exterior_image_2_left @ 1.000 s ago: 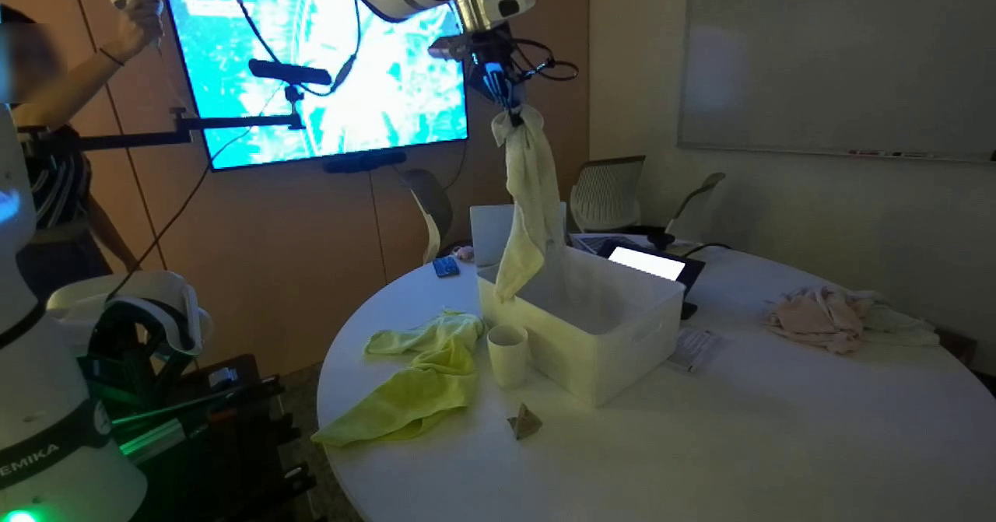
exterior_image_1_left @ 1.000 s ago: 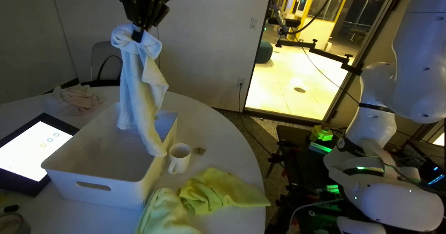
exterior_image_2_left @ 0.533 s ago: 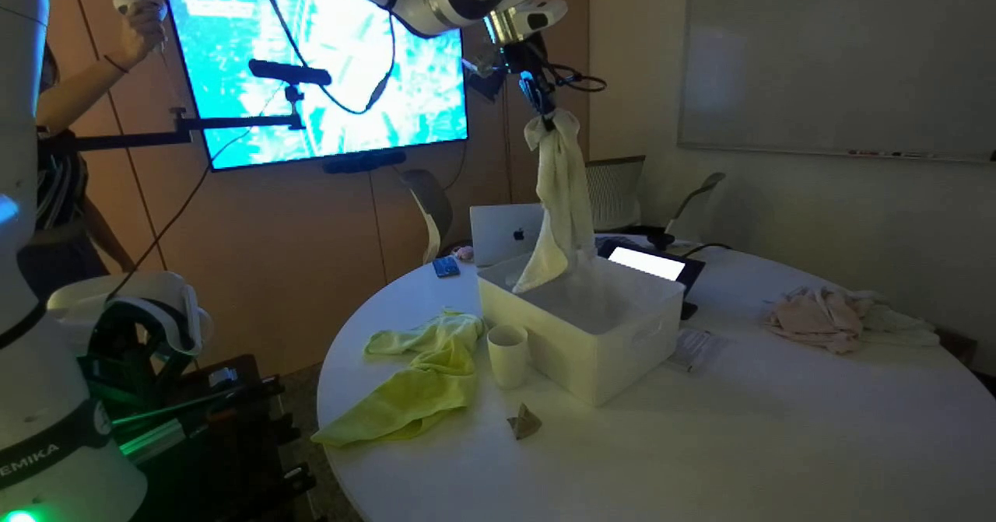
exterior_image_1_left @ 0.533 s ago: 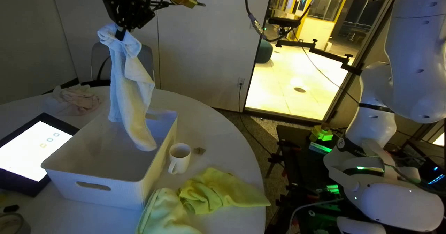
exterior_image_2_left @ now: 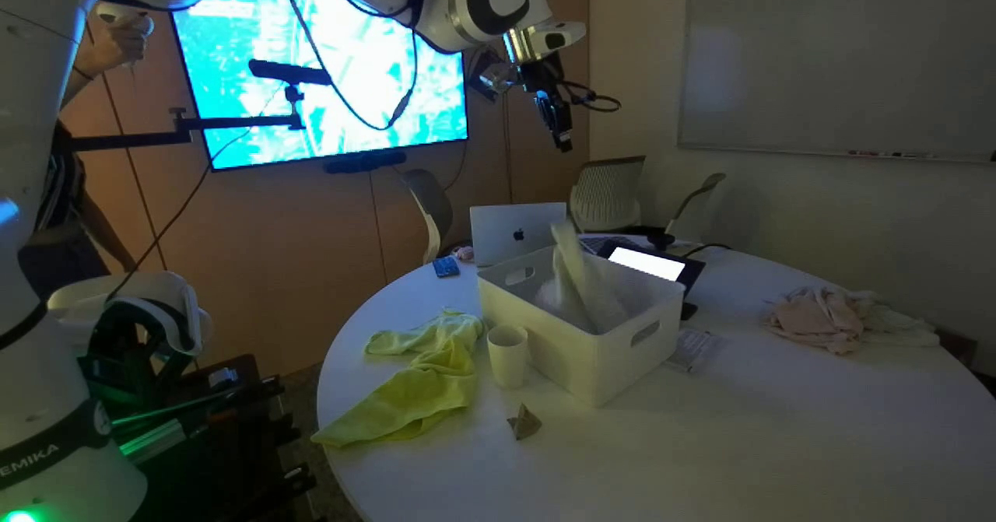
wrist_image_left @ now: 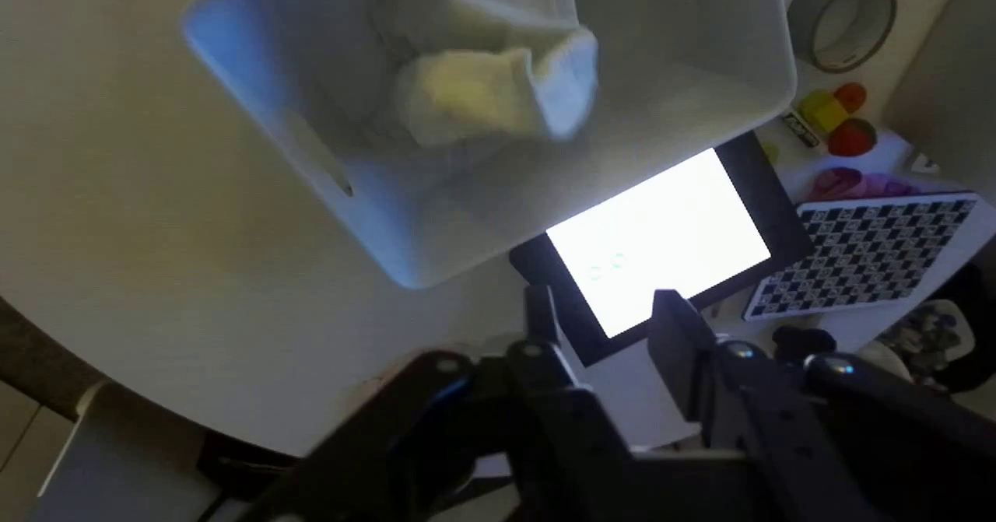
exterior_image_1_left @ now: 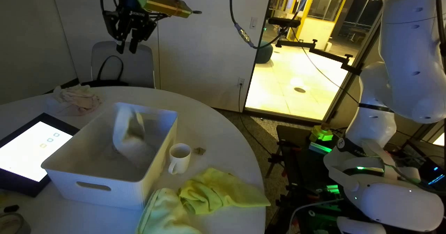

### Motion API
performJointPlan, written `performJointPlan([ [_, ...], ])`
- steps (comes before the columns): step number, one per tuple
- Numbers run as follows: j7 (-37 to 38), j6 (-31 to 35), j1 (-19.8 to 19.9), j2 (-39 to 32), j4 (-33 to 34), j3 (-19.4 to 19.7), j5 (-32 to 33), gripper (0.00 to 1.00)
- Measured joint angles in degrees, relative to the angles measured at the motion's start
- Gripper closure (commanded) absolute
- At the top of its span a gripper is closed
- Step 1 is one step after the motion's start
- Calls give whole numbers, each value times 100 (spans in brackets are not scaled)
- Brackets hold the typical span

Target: Put the towels in the basket and the smaller objects into the white mug

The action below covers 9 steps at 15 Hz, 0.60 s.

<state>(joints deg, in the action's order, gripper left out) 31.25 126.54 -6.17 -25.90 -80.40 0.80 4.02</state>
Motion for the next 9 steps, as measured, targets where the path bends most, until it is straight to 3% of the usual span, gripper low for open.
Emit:
performJointPlan([
  [4, -179, -492, 11, -10, 3, 97, 4, 1],
  [9, -507, -862, 208, 465, -743, 221, 4, 0],
])
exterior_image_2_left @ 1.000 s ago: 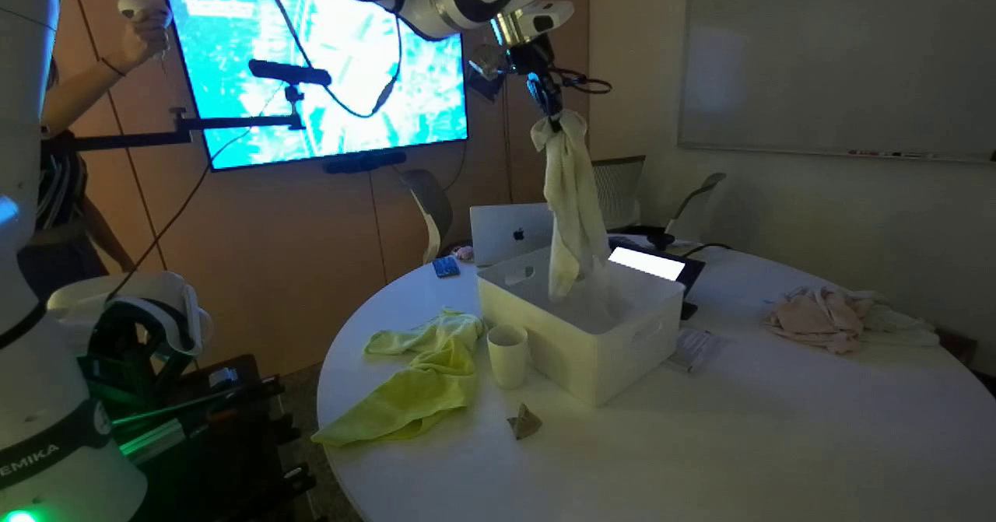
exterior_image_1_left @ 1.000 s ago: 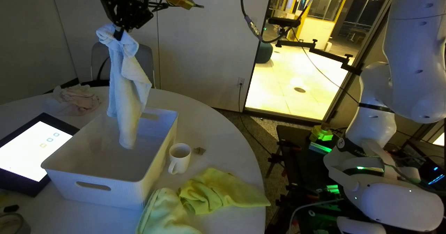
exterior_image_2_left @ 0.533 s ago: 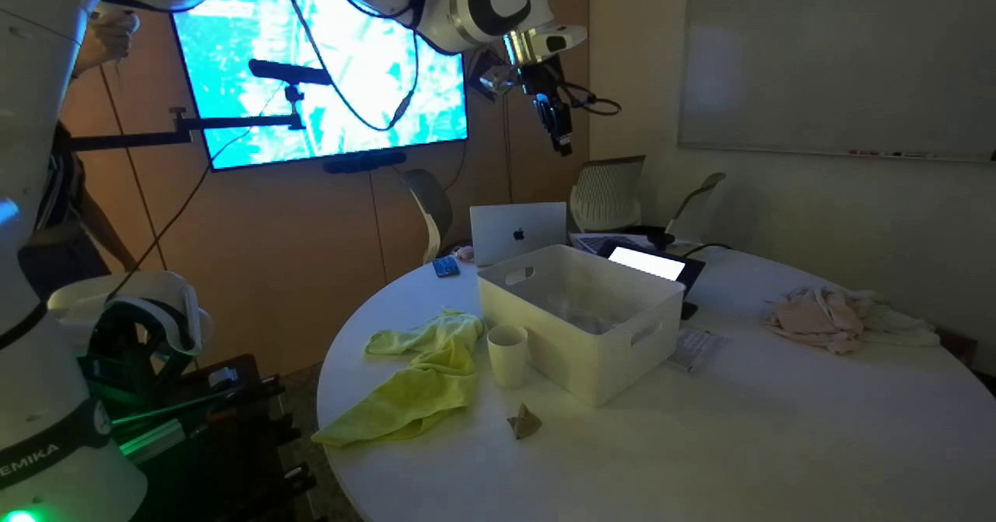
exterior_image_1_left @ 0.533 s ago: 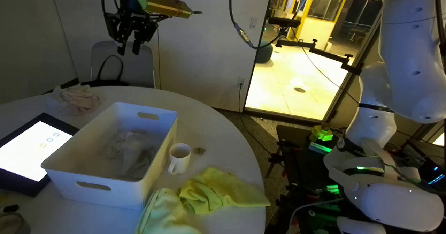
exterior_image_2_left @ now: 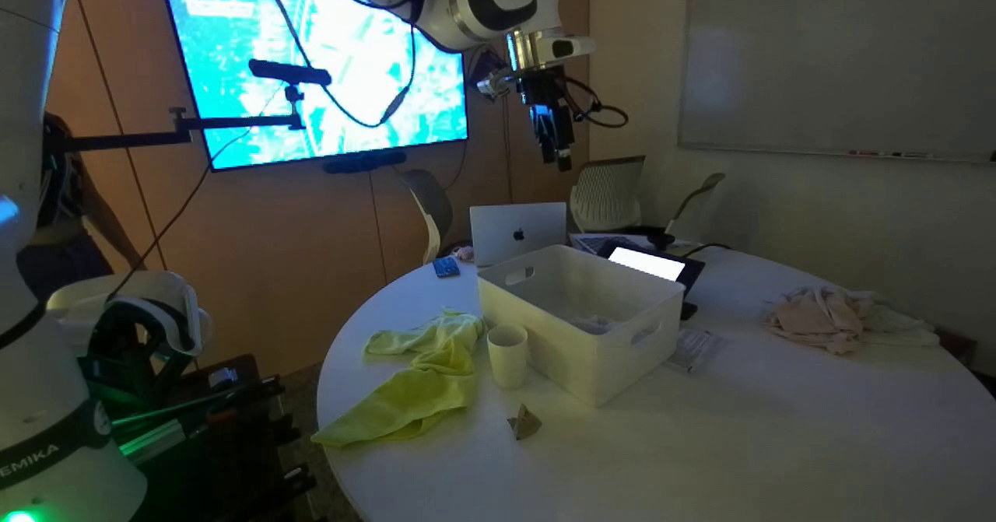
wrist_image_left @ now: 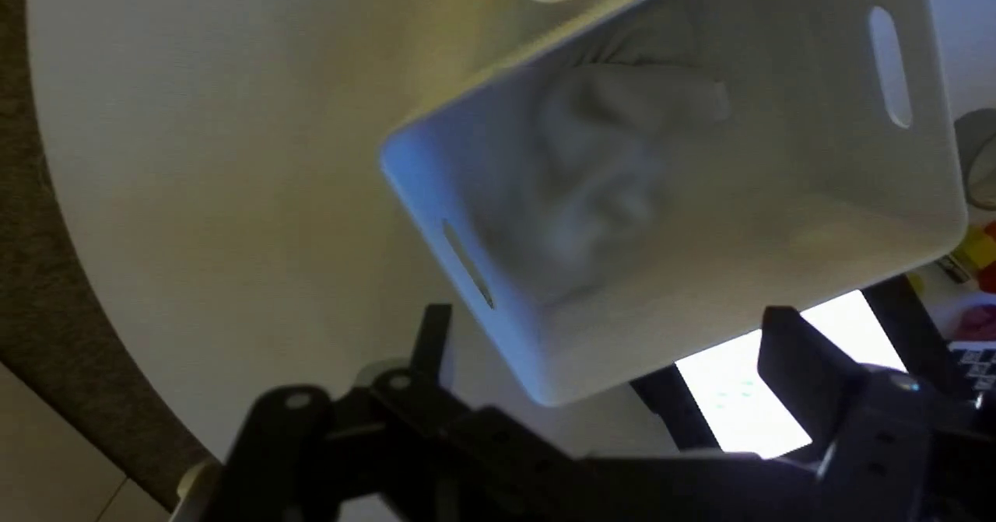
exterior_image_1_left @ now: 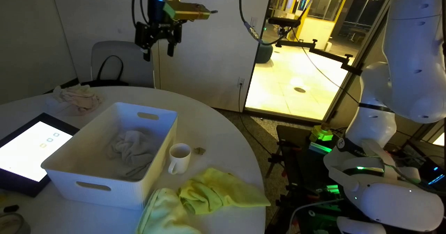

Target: Put the towels in the basket and the smaller objects into the white mug

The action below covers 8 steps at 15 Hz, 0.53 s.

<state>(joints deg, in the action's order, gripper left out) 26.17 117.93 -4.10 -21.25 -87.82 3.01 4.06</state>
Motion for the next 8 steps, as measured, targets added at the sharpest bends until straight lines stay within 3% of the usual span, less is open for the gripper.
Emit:
performJointPlan([
  [8, -479, 127, 456, 1258, -2500, 150, 1, 0],
])
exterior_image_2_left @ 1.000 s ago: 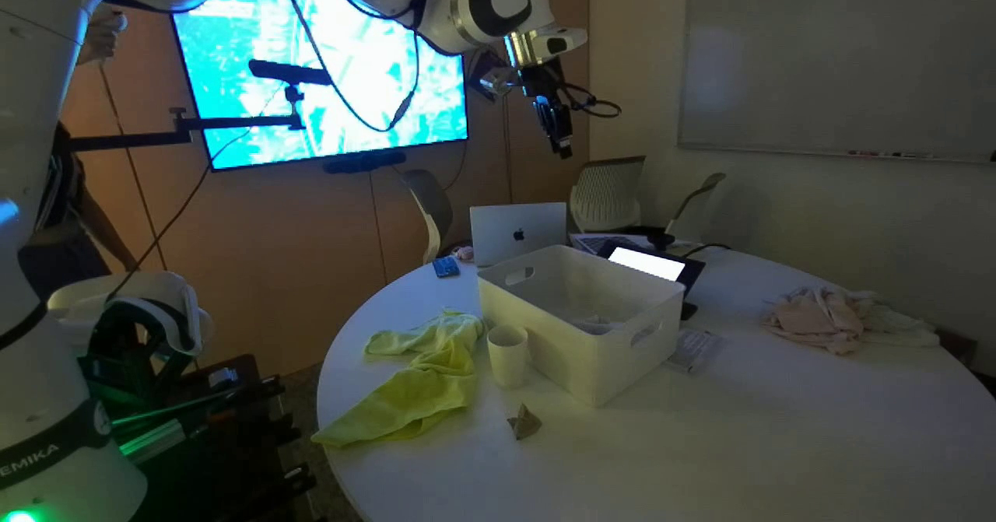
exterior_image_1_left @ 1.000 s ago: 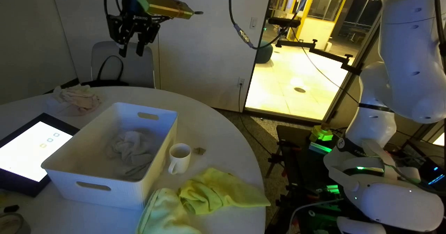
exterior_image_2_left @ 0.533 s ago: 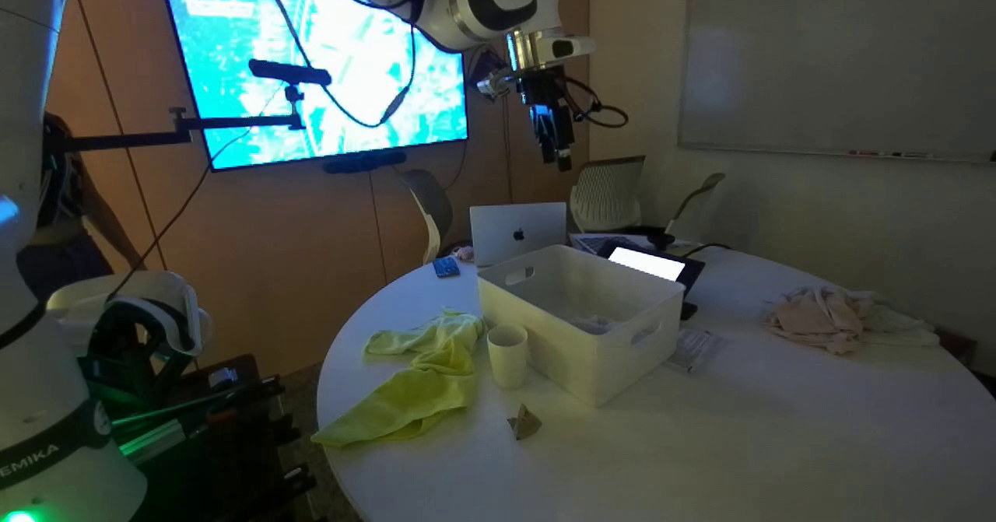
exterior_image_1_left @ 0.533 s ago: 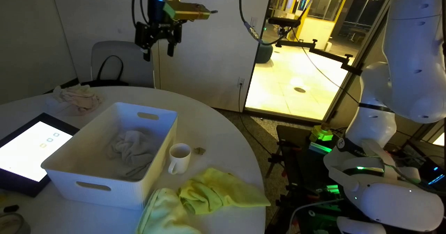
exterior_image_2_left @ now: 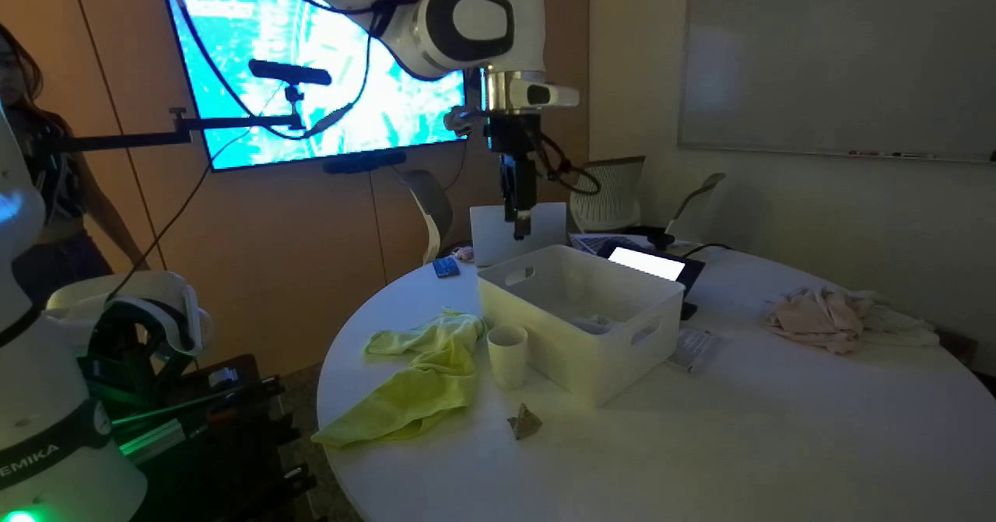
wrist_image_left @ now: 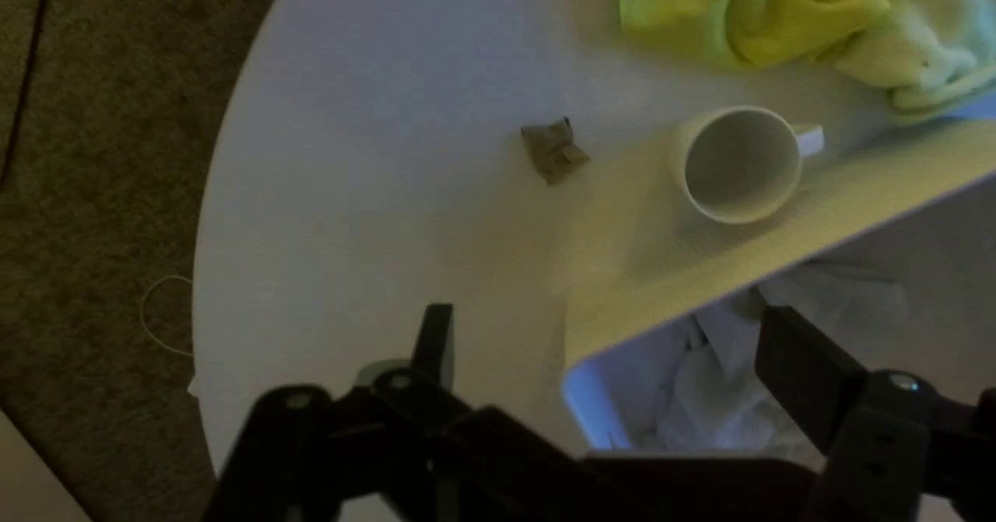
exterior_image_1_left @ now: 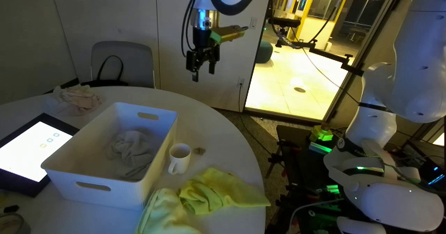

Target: Put the towels in the basket and the smaller objects into the white mug

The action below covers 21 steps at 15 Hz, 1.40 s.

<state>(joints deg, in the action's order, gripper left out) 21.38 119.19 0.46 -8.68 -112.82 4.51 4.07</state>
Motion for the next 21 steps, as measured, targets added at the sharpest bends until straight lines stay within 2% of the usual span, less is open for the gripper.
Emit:
performJointPlan([
  [3, -21, 500, 112, 149, -901, 33, 107, 0],
  [9, -194, 2202, 198, -243, -2164, 41, 147, 0],
  [16, -288, 4093, 170, -1421, -2393, 5, -262, 0],
  [21, -432, 4565, 101, -1986, -2237, -121, -543, 0],
])
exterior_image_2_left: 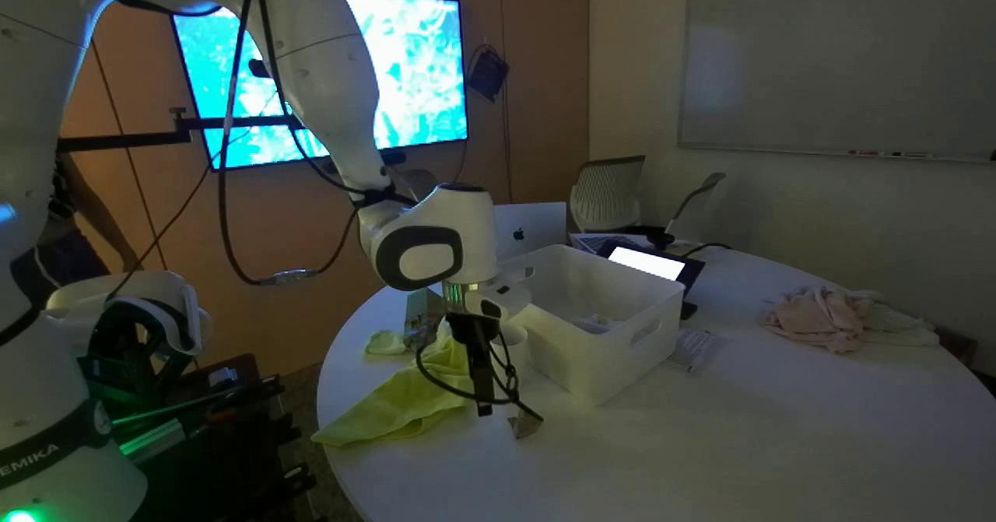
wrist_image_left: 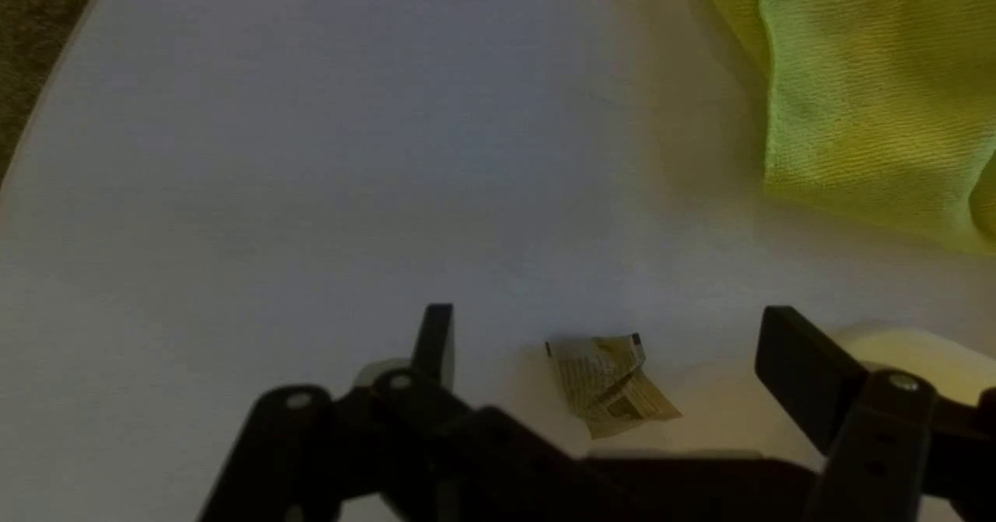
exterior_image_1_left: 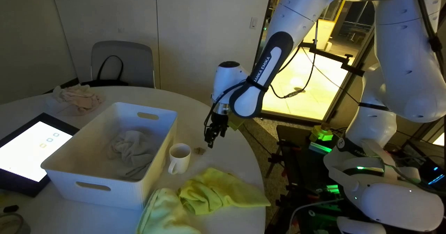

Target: Put the towels in the basket and the smaller objects into the white mug

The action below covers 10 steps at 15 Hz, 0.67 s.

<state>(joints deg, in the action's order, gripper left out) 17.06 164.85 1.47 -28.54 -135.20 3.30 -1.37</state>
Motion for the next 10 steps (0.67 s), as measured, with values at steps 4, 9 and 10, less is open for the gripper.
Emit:
performJointPlan([
  [4, -161, 22, -52, -349, 328, -119, -33, 0],
  [9, -196, -26, -425, -791, 832, 160, 14, 0],
  [10, -196, -49, -515, -878, 932, 245, 32, 0],
])
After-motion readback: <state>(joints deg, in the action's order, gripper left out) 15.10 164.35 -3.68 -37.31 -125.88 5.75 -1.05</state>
